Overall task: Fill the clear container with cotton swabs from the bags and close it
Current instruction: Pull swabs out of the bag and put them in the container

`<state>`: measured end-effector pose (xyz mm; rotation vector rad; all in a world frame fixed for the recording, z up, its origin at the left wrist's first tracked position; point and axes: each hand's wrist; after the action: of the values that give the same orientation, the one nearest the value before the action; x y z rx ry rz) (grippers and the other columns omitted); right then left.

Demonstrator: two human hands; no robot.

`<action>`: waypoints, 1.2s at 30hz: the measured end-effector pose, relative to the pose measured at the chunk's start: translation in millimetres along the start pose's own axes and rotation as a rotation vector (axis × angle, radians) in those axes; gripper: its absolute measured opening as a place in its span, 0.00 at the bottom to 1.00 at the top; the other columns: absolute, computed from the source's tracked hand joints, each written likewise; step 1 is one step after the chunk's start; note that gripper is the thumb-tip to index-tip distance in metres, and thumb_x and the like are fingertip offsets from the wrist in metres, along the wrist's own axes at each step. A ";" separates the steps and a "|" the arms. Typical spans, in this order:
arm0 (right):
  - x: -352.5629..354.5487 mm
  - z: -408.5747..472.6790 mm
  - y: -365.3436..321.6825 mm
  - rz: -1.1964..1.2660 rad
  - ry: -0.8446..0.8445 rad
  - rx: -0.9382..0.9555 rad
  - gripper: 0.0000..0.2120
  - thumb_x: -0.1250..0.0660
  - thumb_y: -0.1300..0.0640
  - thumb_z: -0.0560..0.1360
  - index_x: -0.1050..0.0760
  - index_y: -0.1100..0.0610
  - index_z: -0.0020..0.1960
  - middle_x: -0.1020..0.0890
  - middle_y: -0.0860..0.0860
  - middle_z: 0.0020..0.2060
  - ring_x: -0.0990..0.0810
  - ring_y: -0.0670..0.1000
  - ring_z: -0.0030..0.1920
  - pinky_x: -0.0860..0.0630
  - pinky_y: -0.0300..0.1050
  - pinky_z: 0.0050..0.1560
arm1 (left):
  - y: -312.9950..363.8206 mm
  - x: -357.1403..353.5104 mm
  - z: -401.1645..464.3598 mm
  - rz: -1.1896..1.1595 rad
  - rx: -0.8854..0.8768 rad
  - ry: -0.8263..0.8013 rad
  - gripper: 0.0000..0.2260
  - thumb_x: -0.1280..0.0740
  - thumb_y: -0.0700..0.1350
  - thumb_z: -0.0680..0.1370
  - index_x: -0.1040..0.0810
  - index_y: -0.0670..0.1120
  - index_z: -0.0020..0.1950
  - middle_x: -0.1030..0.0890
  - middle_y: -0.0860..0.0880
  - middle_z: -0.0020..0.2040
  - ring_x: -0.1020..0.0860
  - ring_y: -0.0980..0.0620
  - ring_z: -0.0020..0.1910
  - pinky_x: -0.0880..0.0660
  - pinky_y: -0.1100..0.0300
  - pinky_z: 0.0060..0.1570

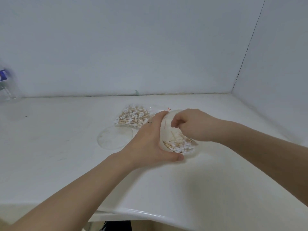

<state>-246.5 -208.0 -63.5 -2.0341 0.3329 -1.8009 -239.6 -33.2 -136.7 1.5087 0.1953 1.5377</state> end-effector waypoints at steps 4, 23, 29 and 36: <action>-13.9 -0.8 0.8 -0.172 -0.162 0.022 0.24 0.45 0.64 0.79 0.27 0.47 0.70 0.26 0.51 0.67 0.23 0.52 0.61 0.26 0.40 0.54 | 0.5 -2.5 2.1 0.009 0.000 -0.007 0.56 0.19 0.65 0.60 0.49 0.64 0.80 0.31 0.59 0.72 0.33 0.52 0.73 0.30 0.48 0.71; -27.4 16.6 -1.8 -0.584 -0.046 0.317 0.18 0.38 0.64 0.77 0.23 0.58 0.65 0.24 0.53 0.64 0.22 0.55 0.61 0.25 0.49 0.59 | 3.6 -1.2 2.2 0.062 -0.023 -0.017 0.57 0.17 0.62 0.63 0.50 0.59 0.81 0.30 0.56 0.72 0.32 0.52 0.72 0.32 0.52 0.72; -26.4 3.2 11.9 -0.411 0.233 0.429 0.05 0.36 0.58 0.77 0.24 0.55 0.51 0.28 0.48 0.43 0.27 0.52 0.47 0.34 0.43 0.45 | 1.7 -0.1 1.4 0.073 -0.041 -0.014 0.56 0.19 0.64 0.63 0.50 0.59 0.81 0.32 0.58 0.74 0.34 0.53 0.74 0.32 0.50 0.72; -34.9 -14.8 22.5 0.113 0.437 0.285 0.08 0.34 0.64 0.74 0.28 0.51 0.47 0.21 0.46 0.37 0.22 0.48 0.39 0.23 0.45 0.42 | 0.3 -1.6 2.8 0.063 -0.017 -0.013 0.56 0.20 0.66 0.61 0.49 0.60 0.80 0.31 0.57 0.72 0.32 0.51 0.72 0.28 0.48 0.69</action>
<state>-264.1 -215.1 -103.3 -1.3970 0.2868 -2.0754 -237.7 -35.7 -137.0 1.5241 0.1276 1.5751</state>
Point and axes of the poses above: each hand's wrist, its own z-axis towards the middle knuckle, its own x-axis out of the back of the hand, y = z × x
